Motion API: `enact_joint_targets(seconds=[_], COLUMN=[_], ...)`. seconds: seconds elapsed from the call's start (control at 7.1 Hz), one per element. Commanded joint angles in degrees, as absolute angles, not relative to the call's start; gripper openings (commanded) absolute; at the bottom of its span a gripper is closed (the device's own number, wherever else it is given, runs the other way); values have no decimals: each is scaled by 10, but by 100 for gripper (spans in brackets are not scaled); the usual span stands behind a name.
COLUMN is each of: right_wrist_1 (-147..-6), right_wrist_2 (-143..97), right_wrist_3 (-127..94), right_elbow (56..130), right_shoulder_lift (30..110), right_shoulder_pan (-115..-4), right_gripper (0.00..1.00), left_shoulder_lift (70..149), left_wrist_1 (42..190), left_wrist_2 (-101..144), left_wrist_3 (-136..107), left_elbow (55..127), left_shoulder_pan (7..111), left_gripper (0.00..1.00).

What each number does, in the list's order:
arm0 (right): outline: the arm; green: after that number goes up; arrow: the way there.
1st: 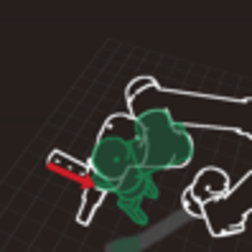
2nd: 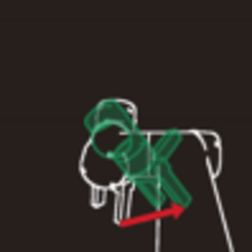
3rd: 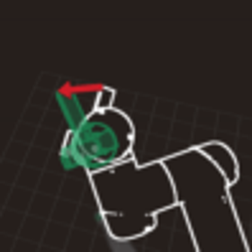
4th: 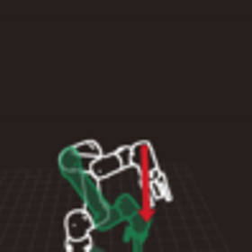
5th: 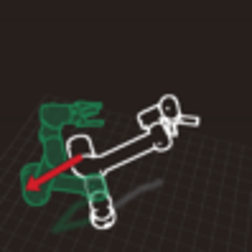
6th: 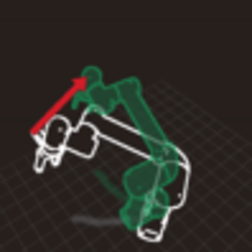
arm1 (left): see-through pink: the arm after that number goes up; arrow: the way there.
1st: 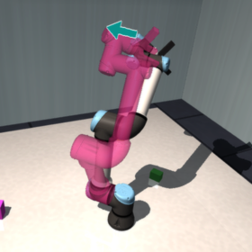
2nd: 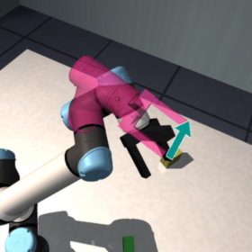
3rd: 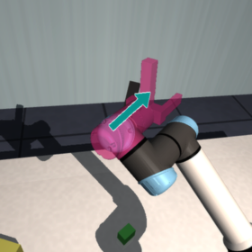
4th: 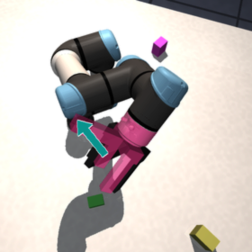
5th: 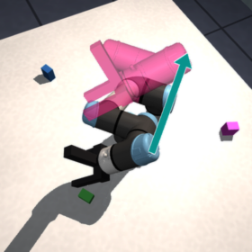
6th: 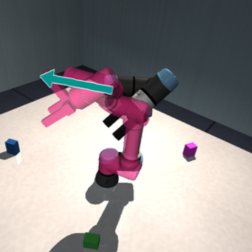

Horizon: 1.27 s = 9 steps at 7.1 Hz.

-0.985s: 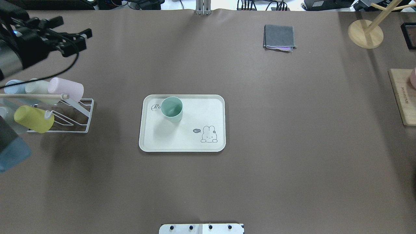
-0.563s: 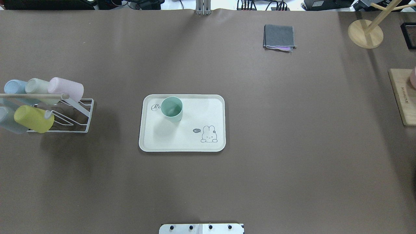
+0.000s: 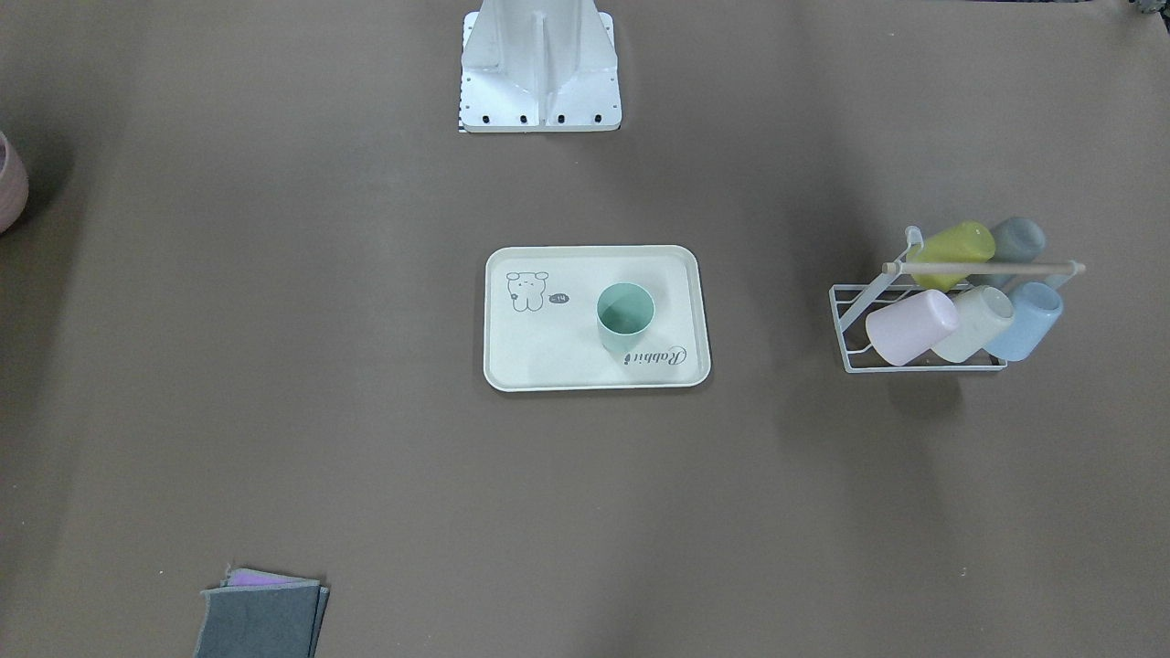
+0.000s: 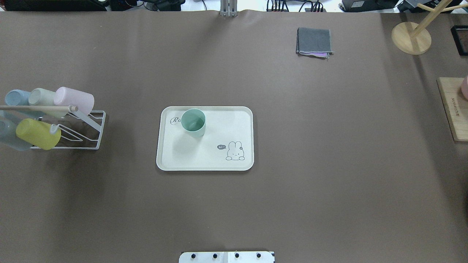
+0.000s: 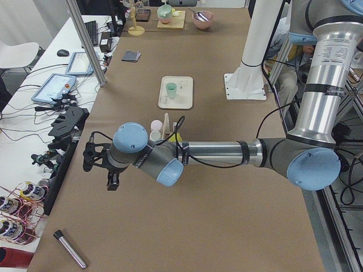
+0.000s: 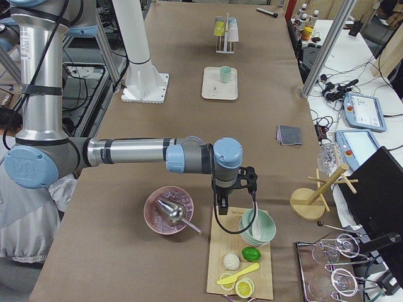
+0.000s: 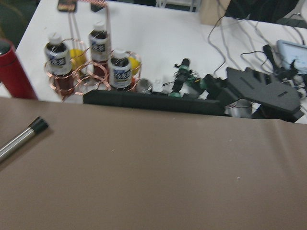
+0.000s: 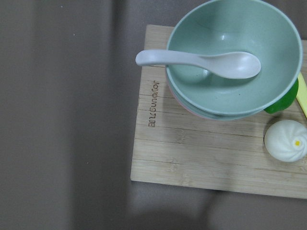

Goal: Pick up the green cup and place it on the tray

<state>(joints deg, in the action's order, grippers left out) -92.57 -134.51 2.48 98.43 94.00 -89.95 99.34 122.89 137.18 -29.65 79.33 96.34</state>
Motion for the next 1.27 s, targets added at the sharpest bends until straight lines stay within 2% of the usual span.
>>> enact_joint_targets(seconds=[0.0, 0.42, 1.13], right_wrist_1=[-925, -924, -925], right_wrist_2=[-1342, -1339, -1338], right_wrist_3=[19, 20, 27], right_elbow=[984, 983, 984], right_shoulder_lift=[939, 940, 940], right_shoulder_pan=[-899, -901, -899], right_gripper=[100, 100, 100], left_shoulder_lift=[991, 994, 1010], left_wrist_1=[1169, 1175, 1133], left_wrist_2=[1340, 1337, 1401], left_wrist_3=[-277, -278, -287], left_elbow=[772, 758, 771], left_shoulder_pan=[916, 870, 894], left_gripper=[98, 98, 98])
